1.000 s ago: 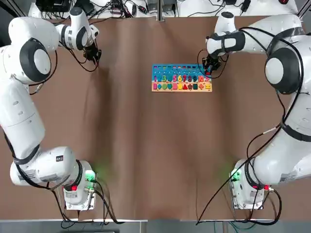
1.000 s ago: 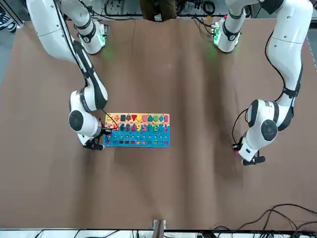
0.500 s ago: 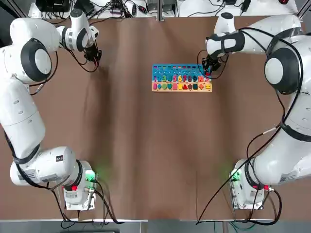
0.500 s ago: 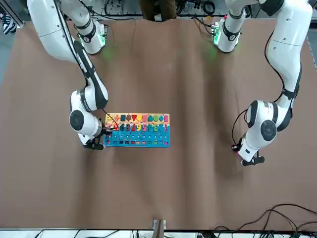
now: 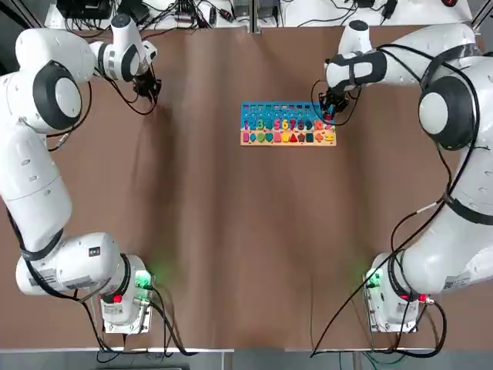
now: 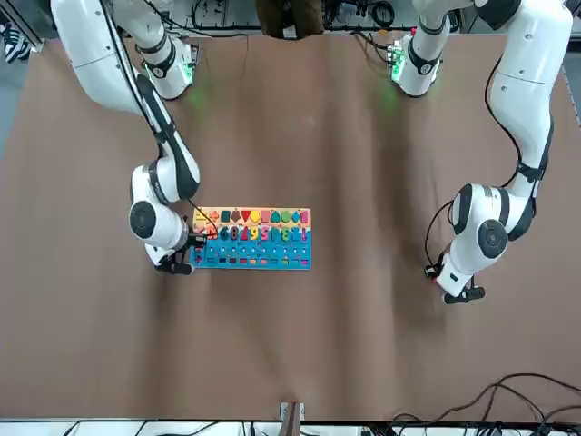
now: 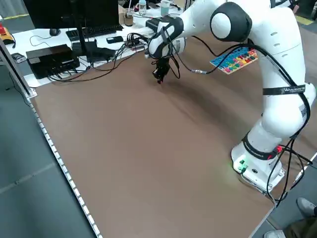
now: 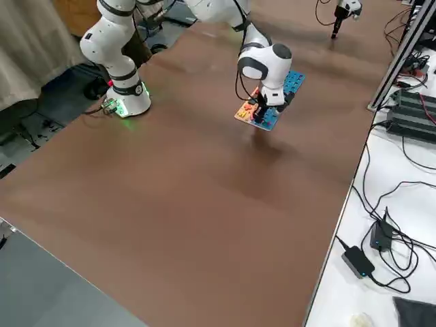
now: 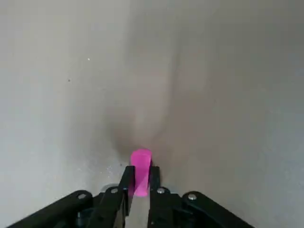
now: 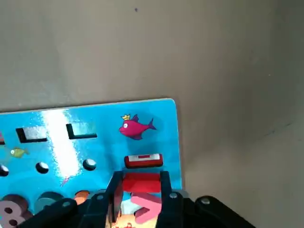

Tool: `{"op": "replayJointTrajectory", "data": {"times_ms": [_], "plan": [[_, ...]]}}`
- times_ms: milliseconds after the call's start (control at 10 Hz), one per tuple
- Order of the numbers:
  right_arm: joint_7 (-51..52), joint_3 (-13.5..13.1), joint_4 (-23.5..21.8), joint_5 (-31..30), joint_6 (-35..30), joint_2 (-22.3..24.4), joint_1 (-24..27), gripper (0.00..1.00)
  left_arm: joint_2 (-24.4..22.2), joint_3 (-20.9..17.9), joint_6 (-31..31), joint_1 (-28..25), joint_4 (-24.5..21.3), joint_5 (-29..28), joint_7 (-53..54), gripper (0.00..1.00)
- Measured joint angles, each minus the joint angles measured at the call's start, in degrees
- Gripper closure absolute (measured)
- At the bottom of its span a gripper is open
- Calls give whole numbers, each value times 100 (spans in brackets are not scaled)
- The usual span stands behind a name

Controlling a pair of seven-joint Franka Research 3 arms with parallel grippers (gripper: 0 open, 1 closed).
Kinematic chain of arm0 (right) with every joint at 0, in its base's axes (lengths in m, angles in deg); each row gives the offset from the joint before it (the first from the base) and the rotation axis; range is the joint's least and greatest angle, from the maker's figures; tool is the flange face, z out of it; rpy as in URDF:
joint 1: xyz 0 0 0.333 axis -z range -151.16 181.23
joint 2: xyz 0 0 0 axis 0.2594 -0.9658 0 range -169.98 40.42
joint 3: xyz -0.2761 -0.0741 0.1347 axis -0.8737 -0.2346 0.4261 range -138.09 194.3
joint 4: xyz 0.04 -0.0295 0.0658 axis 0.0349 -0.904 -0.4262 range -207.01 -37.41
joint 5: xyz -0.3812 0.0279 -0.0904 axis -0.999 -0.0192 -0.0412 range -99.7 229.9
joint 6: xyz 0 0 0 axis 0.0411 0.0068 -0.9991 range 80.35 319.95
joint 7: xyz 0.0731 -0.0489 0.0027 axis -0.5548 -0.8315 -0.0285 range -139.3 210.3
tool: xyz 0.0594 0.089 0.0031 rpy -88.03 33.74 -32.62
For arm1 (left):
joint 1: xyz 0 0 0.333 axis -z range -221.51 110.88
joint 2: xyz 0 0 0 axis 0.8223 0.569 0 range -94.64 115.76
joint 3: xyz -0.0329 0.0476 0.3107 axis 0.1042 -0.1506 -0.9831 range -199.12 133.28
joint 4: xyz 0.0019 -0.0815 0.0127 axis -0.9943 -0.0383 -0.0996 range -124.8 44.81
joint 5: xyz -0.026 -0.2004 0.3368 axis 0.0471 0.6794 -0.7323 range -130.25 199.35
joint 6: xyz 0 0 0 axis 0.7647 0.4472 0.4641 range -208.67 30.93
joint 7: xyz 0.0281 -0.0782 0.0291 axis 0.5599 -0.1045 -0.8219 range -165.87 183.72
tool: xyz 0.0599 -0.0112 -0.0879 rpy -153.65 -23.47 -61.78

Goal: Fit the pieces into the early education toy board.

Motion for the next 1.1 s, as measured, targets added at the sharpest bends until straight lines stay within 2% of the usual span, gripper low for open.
{"op": "replayJointTrajectory", "data": {"times_ms": [200,400,600,900,1100], "plan": [[-1,0,52,0,-1,-33,-25,64,0,1,-4,0,20,-5,0,87],[-1,-3,91,0,-1,-54,-25,64,-60,53,-7,6,43,-15,0,87],[2,-18,122,0,-1,-72,-24,64,-310,276,8,130,-8,-19,-43,87],[146,-72,138,0,4,-81,-14,64,-866,672,42,646,-374,-20,-709,87],[178,-76,141,0,6,-83,-5,64,-967,924,45,1084,-509,-23,-1409,87]]}}
